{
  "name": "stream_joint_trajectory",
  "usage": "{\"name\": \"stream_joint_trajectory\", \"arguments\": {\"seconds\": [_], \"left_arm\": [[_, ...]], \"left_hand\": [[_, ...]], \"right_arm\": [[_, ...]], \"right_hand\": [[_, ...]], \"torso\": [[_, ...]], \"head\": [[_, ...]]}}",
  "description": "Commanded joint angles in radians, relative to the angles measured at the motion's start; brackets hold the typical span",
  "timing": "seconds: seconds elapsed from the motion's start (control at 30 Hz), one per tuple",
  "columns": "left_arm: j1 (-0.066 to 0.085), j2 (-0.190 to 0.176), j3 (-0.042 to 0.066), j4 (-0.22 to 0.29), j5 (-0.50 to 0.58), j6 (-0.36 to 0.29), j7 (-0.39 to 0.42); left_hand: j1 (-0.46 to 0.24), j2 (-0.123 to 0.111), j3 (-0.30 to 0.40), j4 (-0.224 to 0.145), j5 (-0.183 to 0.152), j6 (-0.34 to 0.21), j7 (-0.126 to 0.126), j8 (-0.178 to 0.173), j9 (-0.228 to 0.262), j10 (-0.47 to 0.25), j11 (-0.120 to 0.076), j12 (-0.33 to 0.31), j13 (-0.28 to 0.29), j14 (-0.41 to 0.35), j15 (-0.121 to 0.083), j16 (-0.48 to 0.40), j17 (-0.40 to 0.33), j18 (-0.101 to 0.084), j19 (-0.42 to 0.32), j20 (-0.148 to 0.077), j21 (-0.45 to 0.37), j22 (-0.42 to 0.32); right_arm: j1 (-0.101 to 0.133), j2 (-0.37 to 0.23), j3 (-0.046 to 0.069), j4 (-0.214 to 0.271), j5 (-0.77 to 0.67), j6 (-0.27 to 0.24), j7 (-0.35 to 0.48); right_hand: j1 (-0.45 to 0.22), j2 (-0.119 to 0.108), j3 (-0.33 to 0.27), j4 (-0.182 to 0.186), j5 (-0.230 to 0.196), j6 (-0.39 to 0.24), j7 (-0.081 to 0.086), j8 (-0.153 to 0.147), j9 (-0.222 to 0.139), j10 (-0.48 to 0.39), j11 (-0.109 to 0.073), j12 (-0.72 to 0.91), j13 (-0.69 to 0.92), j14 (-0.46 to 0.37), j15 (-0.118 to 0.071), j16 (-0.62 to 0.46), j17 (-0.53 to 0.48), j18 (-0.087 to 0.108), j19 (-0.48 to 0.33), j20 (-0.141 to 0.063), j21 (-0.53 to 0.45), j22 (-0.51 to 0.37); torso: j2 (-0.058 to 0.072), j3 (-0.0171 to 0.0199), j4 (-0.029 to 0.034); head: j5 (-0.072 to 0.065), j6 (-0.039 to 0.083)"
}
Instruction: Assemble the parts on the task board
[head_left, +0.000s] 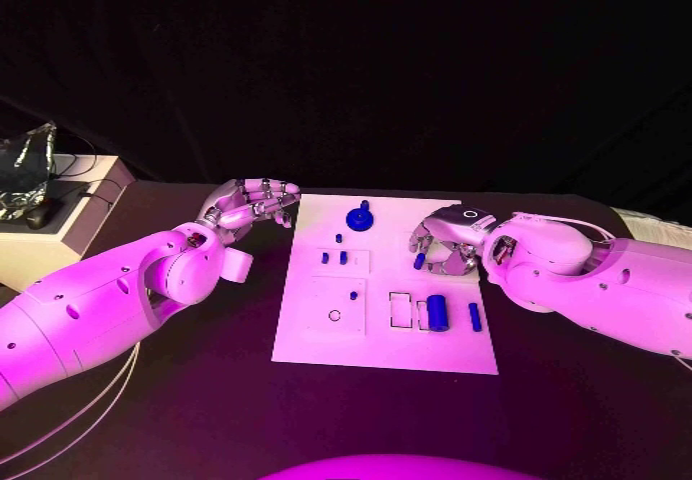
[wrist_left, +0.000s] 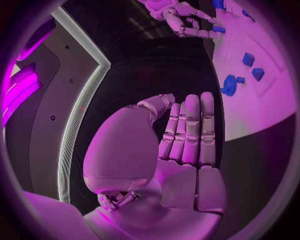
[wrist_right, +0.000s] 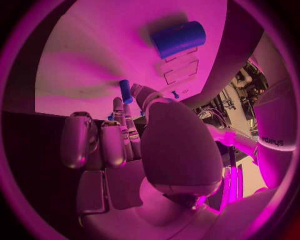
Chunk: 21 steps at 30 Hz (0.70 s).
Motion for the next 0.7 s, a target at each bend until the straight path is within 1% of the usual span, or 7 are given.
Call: {"name": "stream_joint_trajectory", "arguments": {"seconds": [0.03, 0.07, 0.17, 0.3, 0.47, 0.6, 0.7], "left_arm": [[0.0, 0.001, 0.001, 0.002, -0.001, 0.009, 0.011], [0.0, 0.001, 0.001, 0.002, -0.001, 0.009, 0.011], [0.0, 0.0, 0.001, 0.002, 0.0, 0.009, 0.01], [0.0, 0.0, 0.001, 0.002, 0.0, 0.01, 0.009], [0.0, 0.0, 0.001, 0.003, 0.0, 0.01, 0.008], [0.0, 0.0, 0.001, 0.003, 0.0, 0.01, 0.008], [0.0, -0.001, 0.001, 0.004, 0.0, 0.011, 0.007]], "left_hand": [[0.005, 0.002, -0.003, -0.004, 0.001, -0.004, -0.001, 0.006, -0.001, 0.005, 0.001, -0.002, -0.001, -0.001, 0.001, -0.004, -0.001, 0.006, 0.006, -0.002, 0.004, 0.001], [0.005, 0.002, -0.003, -0.004, 0.001, -0.004, -0.001, 0.006, -0.001, 0.005, 0.001, -0.002, -0.001, -0.001, 0.001, -0.004, -0.001, 0.006, 0.006, -0.002, 0.004, 0.001], [0.003, 0.002, -0.004, -0.003, 0.001, -0.004, 0.0, 0.006, -0.001, 0.004, 0.002, -0.003, -0.002, 0.0, 0.002, -0.005, -0.002, 0.006, 0.005, -0.002, 0.004, 0.001], [0.003, 0.002, -0.004, -0.003, 0.001, -0.004, 0.0, 0.006, -0.001, 0.004, 0.002, -0.003, -0.002, 0.0, 0.002, -0.005, -0.002, 0.006, 0.005, -0.002, 0.004, 0.001], [0.003, 0.002, -0.004, -0.003, 0.001, -0.004, 0.0, 0.006, -0.001, 0.004, 0.002, -0.004, -0.003, 0.0, 0.002, -0.005, -0.002, 0.006, 0.005, -0.002, 0.005, 0.002], [0.003, 0.002, -0.004, -0.003, 0.001, -0.004, 0.0, 0.006, -0.001, 0.004, 0.002, -0.004, -0.003, 0.0, 0.002, -0.005, -0.002, 0.006, 0.005, -0.002, 0.005, 0.002], [0.002, 0.004, -0.004, -0.001, 0.001, -0.005, 0.001, 0.006, -0.001, 0.004, 0.002, -0.004, -0.003, 0.0, 0.002, -0.005, -0.002, 0.006, 0.005, -0.001, 0.005, 0.002]], "right_arm": [[-0.002, 0.004, 0.0, -0.003, -0.02, 0.021, -0.006], [-0.003, 0.005, -0.001, -0.004, -0.02, 0.02, -0.006], [-0.004, 0.006, -0.001, -0.005, -0.022, 0.018, -0.007], [-0.006, 0.008, -0.001, -0.007, -0.026, 0.016, -0.007], [-0.008, 0.011, -0.002, -0.007, -0.027, 0.007, -0.006], [-0.01, 0.013, -0.002, -0.007, -0.027, 0.0, -0.006], [-0.011, 0.014, -0.002, -0.008, -0.029, -0.005, -0.01]], "right_hand": [[0.0, 0.007, 0.003, -0.001, -0.004, 0.006, -0.001, 0.006, 0.001, 0.008, -0.002, 0.006, 0.001, 0.022, -0.007, 0.003, 0.001, -0.008, 0.001, -0.003, 0.005, 0.006], [0.002, 0.01, 0.013, 0.002, -0.003, 0.014, 0.0, 0.01, 0.002, 0.012, -0.002, 0.006, 0.002, 0.022, -0.007, 0.004, 0.002, -0.009, 0.002, -0.003, 0.008, 0.008], [0.002, 0.011, 0.018, 0.004, -0.003, 0.018, 0.001, 0.012, 0.002, 0.015, -0.002, 0.007, 0.002, 0.022, -0.008, 0.005, 0.002, -0.009, 0.002, -0.003, 0.008, 0.008], [0.002, 0.013, 0.025, 0.006, -0.003, 0.025, 0.0, 0.015, 0.003, 0.017, -0.003, 0.006, 0.002, 0.022, -0.008, 0.005, 0.0, -0.009, 0.001, -0.004, 0.006, 0.008], [0.004, 0.018, 0.04, 0.01, -0.005, 0.034, 0.001, 0.019, 0.004, 0.022, -0.003, 0.005, 0.002, 0.022, -0.008, 0.006, 0.002, -0.009, 0.001, -0.004, 0.007, 0.009], [0.008, 0.031, 0.066, 0.012, -0.006, 0.058, -0.003, 0.032, 0.01, 0.046, -0.008, 0.01, 0.005, 0.022, -0.012, 0.01, 0.005, -0.011, 0.005, -0.006, 0.021, 0.021], [0.008, 0.036, 0.074, 0.012, -0.009, 0.067, -0.005, 0.037, 0.013, 0.055, -0.01, 0.012, 0.007, 0.022, -0.013, 0.01, 0.004, -0.013, 0.007, -0.008, 0.027, 0.026]], "torso": [[0.0, 0.0, -0.0003], [0.0, 0.0003, -0.0002], [0.001, 0.001, -0.0004], [0.0, 0.001, 0.0], [0.0, 0.0007, -0.0011], [0.001, 0.0009, -0.0009], [0.001, 0.0008, -0.0002]], "head": [[0.0, -0.002], [0.0, -0.004], [0.0, -0.005], [0.0, -0.007], [0.001, -0.008], [0.001, -0.009], [0.0, -0.01]]}}
